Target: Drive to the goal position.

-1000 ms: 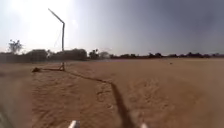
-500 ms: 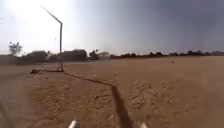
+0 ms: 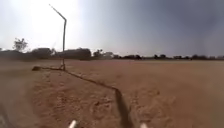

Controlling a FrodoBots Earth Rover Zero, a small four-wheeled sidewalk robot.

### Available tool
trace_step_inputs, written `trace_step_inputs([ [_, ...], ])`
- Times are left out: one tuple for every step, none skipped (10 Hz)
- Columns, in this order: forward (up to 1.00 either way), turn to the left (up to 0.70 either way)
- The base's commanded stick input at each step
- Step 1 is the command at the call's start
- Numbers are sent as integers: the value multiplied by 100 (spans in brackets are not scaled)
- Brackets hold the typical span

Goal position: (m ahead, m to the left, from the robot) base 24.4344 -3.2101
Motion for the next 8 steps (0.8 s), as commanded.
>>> trace_step_inputs([
  [70,0],
  [70,0],
  [70,0],
  [70,0],
  [70,0],
  [70,0],
  [70,0],
  [70,0],
])
